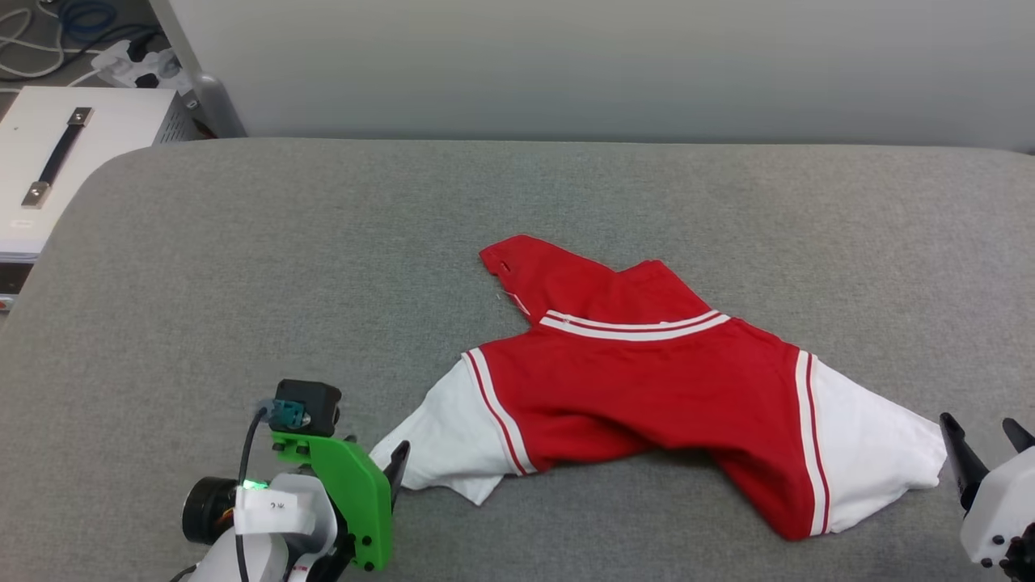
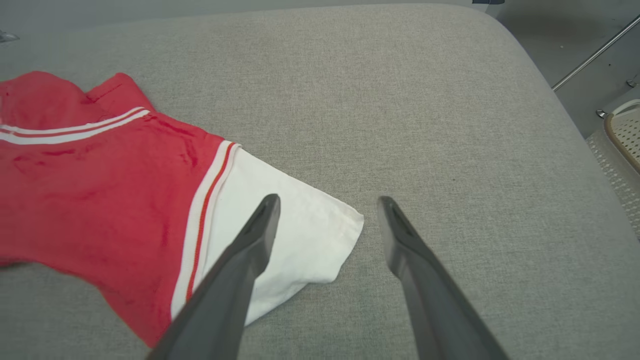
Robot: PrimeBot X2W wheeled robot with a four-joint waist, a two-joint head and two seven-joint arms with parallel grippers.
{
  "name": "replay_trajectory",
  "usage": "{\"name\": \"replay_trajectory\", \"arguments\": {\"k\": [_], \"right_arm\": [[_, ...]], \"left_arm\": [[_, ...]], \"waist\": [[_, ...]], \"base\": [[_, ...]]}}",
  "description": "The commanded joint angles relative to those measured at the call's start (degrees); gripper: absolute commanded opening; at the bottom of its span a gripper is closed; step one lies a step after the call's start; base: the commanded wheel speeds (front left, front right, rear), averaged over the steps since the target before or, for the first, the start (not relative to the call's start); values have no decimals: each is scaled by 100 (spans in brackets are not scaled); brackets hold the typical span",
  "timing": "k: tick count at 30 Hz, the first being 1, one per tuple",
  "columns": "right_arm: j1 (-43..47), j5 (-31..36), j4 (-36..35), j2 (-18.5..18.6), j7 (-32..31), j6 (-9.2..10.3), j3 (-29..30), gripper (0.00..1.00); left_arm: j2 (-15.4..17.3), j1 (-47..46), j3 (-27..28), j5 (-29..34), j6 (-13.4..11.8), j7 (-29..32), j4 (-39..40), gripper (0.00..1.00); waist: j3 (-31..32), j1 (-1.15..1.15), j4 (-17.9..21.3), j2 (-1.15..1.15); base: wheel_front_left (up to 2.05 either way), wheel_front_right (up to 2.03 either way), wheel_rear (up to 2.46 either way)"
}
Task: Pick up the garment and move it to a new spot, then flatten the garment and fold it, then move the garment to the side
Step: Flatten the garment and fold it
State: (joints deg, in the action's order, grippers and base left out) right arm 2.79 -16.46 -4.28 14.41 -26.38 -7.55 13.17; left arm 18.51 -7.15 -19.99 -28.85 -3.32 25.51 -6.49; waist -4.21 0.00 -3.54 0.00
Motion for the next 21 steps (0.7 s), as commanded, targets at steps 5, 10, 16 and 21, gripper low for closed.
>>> {"name": "replay_trajectory", "arguments": {"k": [5, 10, 16, 21], "right_arm": [[178, 55, -436, -227, 0, 6, -42, 100], [204, 105, -566, -337, -19, 6, -118, 100], [201, 128, -590, -384, -23, 6, -143, 100], [144, 140, -601, -390, -11, 6, -113, 100]], "left_arm": [[229, -138, -124, 117, -82, 513, -24, 100], [311, -280, -150, 367, -292, 525, -292, 100], [300, -325, -226, 409, -307, 528, -682, 100], [257, -319, -404, 359, -173, 732, -987, 100]], "waist": [[-266, 0, 280, 0], [-408, 0, 449, 0], [-528, 0, 553, 0], [-627, 0, 569, 0]], "base": [[0, 0, 0], [0, 0, 0], [0, 0, 0], [0, 0, 0]]}}
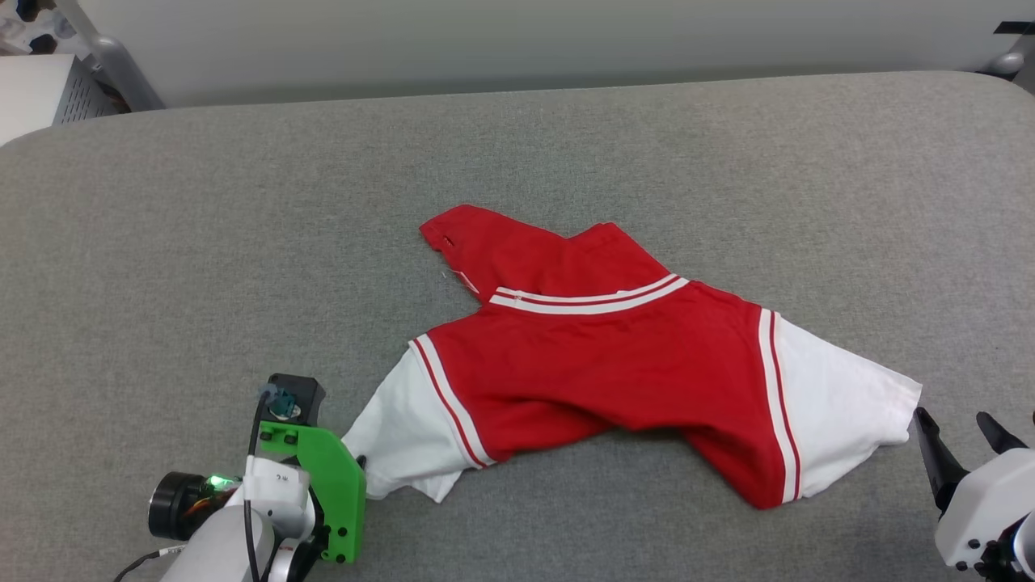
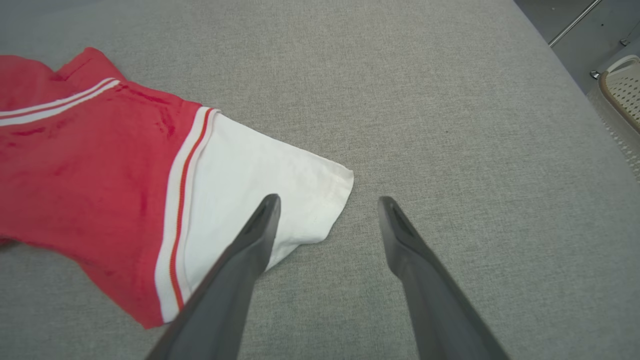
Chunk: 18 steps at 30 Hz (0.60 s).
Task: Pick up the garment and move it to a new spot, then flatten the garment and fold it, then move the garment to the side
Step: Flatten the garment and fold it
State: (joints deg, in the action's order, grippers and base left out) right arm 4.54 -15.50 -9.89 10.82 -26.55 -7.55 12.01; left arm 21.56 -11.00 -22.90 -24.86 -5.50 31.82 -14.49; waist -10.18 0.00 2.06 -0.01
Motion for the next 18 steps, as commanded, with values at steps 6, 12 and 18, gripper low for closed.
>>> {"name": "replay_trajectory", "arguments": {"k": [6, 12, 18], "right_arm": [[-82, 101, 20, -8, -4, 6, -13, 100], [15, 39, 79, 260, -438, 6, -40, 100], [-15, -109, 95, 615, -1214, 6, -65, 100]], "left_arm": [[-211, 31, -144, -163, 128, -52, -441, 0], [-165, -46, 229, -204, -84, -745, -136, 0], [-8, 4, 456, -275, -199, -865, 629, 0]], "waist": [[-20, 0, -49, 1], [178, 0, -217, 1], [192, 0, -375, 1]], "base": [[0, 0, 0], [0, 0, 0], [0, 0, 0]]}}
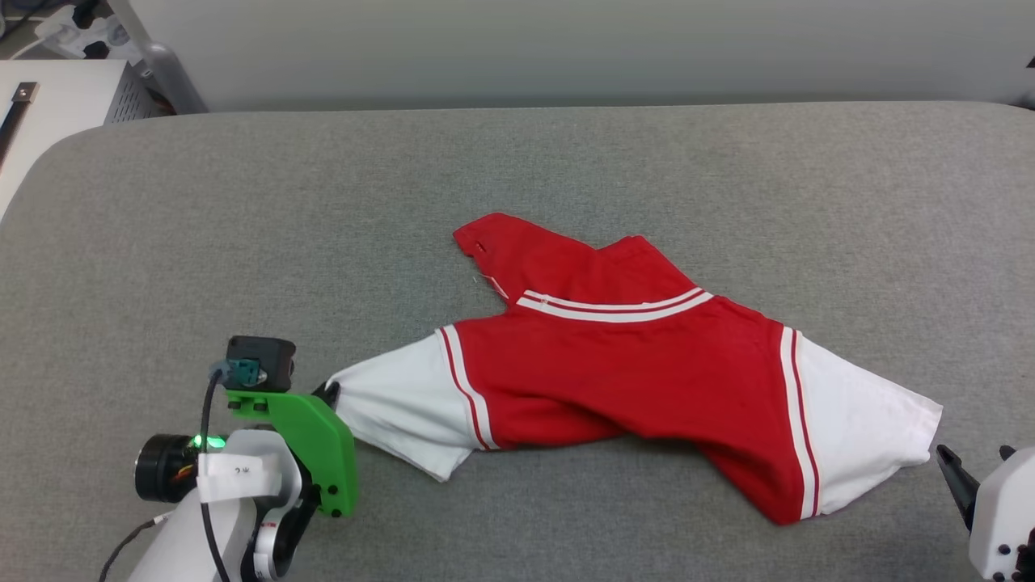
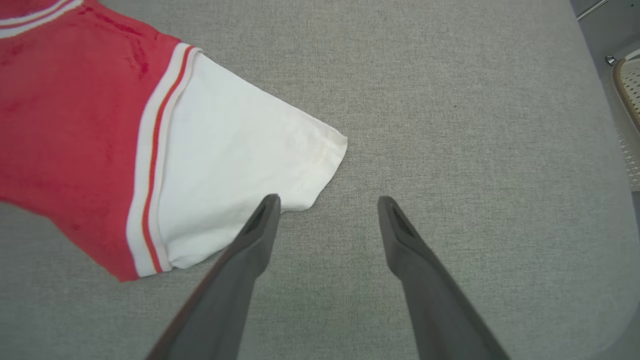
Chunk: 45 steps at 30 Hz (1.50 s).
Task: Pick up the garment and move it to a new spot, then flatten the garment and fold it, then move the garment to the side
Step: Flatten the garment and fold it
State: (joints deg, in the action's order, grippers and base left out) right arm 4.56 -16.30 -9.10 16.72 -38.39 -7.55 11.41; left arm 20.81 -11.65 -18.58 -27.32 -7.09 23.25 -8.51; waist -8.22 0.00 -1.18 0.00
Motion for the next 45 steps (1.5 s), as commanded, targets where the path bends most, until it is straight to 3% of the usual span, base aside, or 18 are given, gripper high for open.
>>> {"name": "replay_trajectory", "arguments": {"k": [1, 9, 18, 26, 27, 28, 45], "right_arm": [[-76, -44, 54, 98, -171, 6, -13, 100], [-811, -228, 625, 592, -930, 6, -283, 100], [-1477, -326, 1480, 989, -1024, 6, -795, 100], [-1513, -550, 1955, 1146, -999, 6, -1411, 100], [-1493, -605, 1989, 1152, -1015, 6, -1487, 61], [-1449, -764, 2076, 1197, -991, 6, -1710, 0], [-1801, -732, 1882, 1635, 726, 6, -1259, 0]], "left_arm": [[98, 91, 44, -33, -71, 31, 203, 0], [186, 247, 43, -137, -144, 304, 1202, 0], [192, 175, -54, -138, -111, 366, 1466, 0], [172, 102, -120, -147, -65, 325, 1431, 0], [173, 96, -122, -149, -62, 319, 1417, 0], [180, 95, -123, -163, -52, 295, 1342, 0], [345, 5, 87, -87, 26, -369, 1098, 0]], "waist": [[-33, 0, -74, 0], [-368, 0, -274, 0], [-636, 0, -472, 0], [-748, 0, -576, 0], [-749, 0, -581, 0], [-705, 0, -579, 0], [319, 0, -281, 0]], "base": [[0, 0, 0], [0, 0, 0], [0, 0, 0], [0, 0, 0], [0, 0, 0], [0, 0, 0], [0, 0, 0]]}}
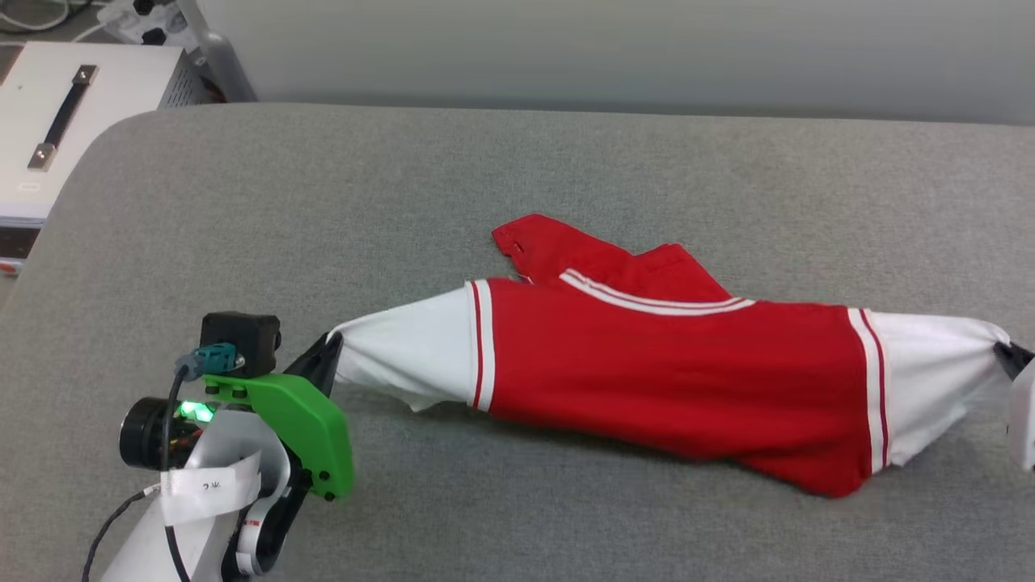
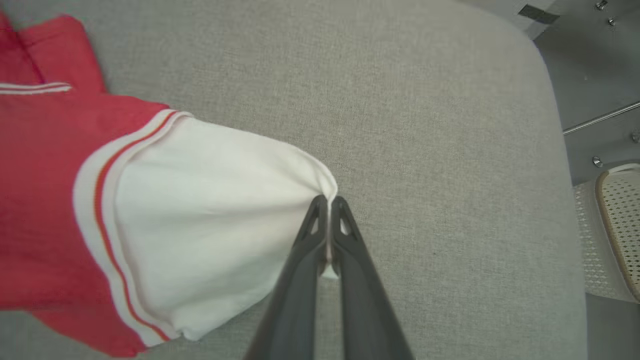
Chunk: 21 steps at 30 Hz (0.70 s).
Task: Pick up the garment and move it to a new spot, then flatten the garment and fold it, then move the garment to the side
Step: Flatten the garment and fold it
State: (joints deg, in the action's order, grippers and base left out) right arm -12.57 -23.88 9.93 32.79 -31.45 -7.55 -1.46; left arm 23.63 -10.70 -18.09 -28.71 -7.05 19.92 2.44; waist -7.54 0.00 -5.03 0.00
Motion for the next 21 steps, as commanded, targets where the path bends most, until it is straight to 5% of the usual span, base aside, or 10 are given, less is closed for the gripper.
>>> {"name": "replay_trajectory", "arguments": {"k": [1, 21], "right_arm": [[-113, 31, -73, 75, 113, 6, 45, 0], [-898, 235, -1378, 347, 1066, 6, 519, 0]], "left_arm": [[81, -115, 54, 61, 43, -100, 14, 0], [443, -937, 800, 198, 111, -1363, 926, 0]], "waist": [[326, 0, 122, 0], [1050, 0, 432, 0]], "base": [[0, 0, 0], [0, 0, 0]]}}
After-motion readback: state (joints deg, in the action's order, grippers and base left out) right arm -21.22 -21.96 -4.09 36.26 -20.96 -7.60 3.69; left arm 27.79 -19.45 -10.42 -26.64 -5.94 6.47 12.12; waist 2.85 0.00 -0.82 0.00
